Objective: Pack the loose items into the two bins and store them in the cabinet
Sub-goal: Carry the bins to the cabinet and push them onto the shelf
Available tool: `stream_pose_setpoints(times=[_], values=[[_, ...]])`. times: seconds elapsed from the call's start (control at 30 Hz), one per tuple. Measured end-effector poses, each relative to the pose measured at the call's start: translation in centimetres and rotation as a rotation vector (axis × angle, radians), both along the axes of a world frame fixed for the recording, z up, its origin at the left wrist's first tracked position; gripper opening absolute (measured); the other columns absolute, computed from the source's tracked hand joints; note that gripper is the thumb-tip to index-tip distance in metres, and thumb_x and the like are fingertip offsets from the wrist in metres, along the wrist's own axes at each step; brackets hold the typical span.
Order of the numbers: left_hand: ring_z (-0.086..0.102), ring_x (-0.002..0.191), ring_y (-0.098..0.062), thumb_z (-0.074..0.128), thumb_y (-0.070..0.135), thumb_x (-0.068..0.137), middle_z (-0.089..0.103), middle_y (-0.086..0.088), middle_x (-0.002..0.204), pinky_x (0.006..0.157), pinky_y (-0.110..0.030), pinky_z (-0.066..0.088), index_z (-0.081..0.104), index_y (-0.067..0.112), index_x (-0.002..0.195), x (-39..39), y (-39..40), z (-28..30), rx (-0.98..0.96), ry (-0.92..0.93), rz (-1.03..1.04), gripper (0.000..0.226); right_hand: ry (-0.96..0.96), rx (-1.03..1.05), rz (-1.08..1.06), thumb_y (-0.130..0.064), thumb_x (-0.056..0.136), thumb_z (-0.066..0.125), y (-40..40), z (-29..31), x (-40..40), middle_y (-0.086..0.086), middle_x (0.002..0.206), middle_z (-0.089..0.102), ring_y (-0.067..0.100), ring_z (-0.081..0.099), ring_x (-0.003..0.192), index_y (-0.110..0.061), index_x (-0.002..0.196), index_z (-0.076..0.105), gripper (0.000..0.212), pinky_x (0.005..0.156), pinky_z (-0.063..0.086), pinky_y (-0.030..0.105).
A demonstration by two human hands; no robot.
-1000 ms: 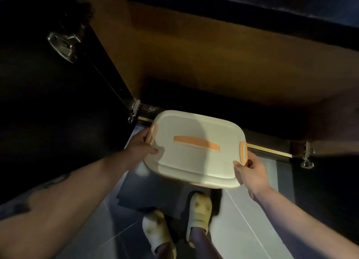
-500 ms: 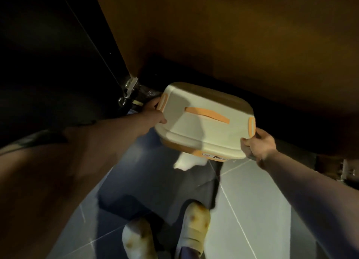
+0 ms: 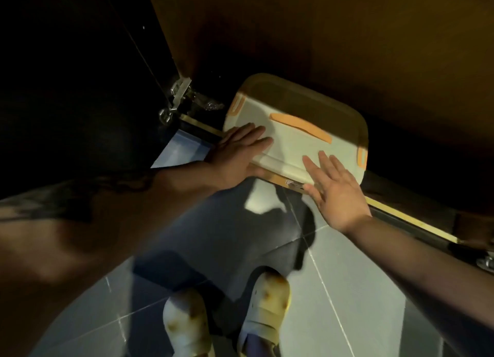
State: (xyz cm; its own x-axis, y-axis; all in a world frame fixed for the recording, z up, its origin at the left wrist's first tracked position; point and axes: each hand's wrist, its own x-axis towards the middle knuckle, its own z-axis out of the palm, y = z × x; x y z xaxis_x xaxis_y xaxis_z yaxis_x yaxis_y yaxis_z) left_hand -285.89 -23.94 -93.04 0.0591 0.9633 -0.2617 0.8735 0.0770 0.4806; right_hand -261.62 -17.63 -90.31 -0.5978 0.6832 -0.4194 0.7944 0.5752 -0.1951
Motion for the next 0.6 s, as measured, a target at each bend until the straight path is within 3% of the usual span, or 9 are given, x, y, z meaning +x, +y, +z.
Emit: stream_pose_setpoints(times=[0.1,0.27,0.43,0.6], values=[[0.000,0.147,-0.015,0.054,0.037,0.092,0.008,0.004,0.160,0.115,-0.027,-0.001,0.019,0.029,0.150,-0.2,1.3,-0.5,-0.041,0.062,0.016,0.068,-0.133,0.025,0.029,-0.044,0.102,0.023,0.7,-0.8,-0.9,-0.001,0.162,-0.006,0.024,-0.005,0.149,-0.038,0.151,-0.007,0.058,0.120,0.011,0.041],[0.002,0.147,-0.017,0.050,0.019,0.094,0.007,0.004,0.160,0.118,-0.032,0.006,0.020,0.028,0.150,-0.1,4.1,0.5,-0.113,0.131,0.069,0.064,-0.199,-0.013,-0.053,-0.028,0.103,0.036,2.5,-1.1,-3.2,0.000,0.162,-0.008,0.026,-0.005,0.149,-0.039,0.151,-0.008,0.066,0.118,0.018,0.044],[0.007,0.146,-0.020,0.049,0.025,0.096,0.011,0.001,0.159,0.119,-0.033,0.008,0.022,0.024,0.149,1.0,4.9,1.6,-0.205,0.118,0.228,0.059,-0.322,-0.056,-0.174,-0.018,0.096,0.051,4.0,0.6,-6.4,0.003,0.162,0.000,0.031,0.013,0.146,-0.035,0.151,0.002,0.077,0.106,0.037,0.047],[0.021,0.143,-0.024,0.042,0.029,0.098,0.025,-0.005,0.155,0.113,-0.031,0.017,0.034,0.018,0.146,2.1,1.4,7.8,-0.233,0.031,0.210,0.050,-0.320,-0.011,-0.095,-0.039,0.099,0.042,1.2,6.0,-6.3,0.004,0.161,0.007,0.029,0.012,0.146,-0.033,0.152,0.005,0.064,0.110,0.028,0.045]])
